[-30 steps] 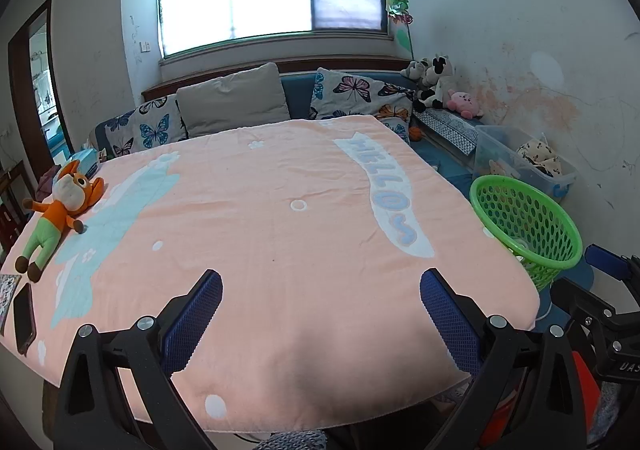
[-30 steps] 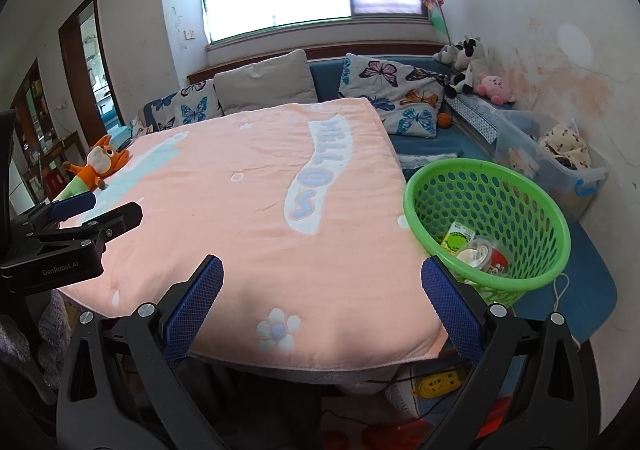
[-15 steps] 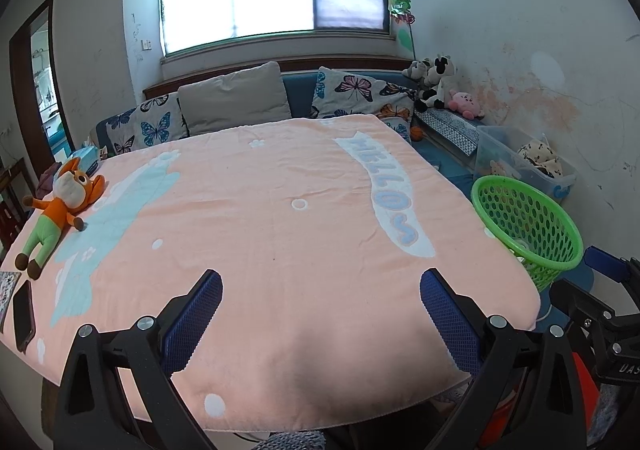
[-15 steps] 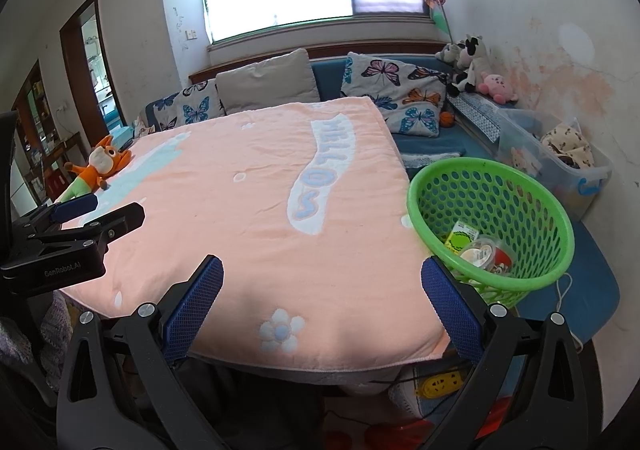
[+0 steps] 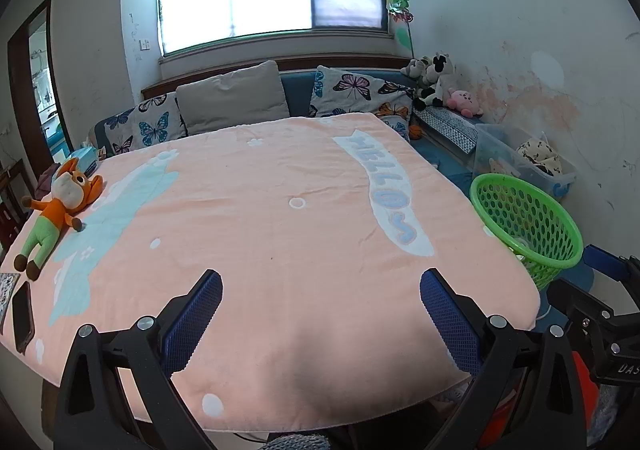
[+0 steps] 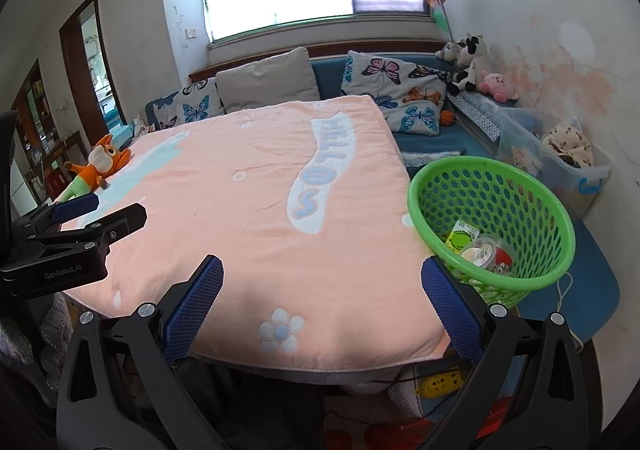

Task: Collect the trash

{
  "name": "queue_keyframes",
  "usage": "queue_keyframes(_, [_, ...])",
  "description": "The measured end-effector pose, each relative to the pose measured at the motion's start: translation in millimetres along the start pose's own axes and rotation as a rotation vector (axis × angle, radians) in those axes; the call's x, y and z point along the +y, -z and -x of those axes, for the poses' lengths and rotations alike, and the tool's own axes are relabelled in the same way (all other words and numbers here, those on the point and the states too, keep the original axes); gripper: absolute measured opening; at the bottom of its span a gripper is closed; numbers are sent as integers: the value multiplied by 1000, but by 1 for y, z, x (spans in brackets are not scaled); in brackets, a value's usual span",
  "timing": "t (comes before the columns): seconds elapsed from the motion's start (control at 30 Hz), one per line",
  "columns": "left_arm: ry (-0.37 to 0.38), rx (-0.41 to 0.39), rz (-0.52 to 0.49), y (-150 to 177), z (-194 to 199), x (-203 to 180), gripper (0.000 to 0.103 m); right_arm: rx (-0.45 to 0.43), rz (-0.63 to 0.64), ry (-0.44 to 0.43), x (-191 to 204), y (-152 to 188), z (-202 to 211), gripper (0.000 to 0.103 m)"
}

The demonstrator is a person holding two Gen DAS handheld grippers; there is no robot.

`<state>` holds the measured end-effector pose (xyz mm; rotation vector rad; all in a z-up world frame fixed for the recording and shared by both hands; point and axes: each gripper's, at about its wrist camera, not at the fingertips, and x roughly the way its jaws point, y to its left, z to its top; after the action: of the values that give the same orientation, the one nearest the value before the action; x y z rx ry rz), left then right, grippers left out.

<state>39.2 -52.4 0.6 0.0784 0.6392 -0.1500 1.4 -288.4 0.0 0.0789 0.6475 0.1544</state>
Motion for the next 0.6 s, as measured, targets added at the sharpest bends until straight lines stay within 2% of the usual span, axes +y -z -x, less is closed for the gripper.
queue_keyframes(0.6, [-15, -13, 2, -1, 1, -2, 96, 1, -2, -3, 0, -1, -2, 99])
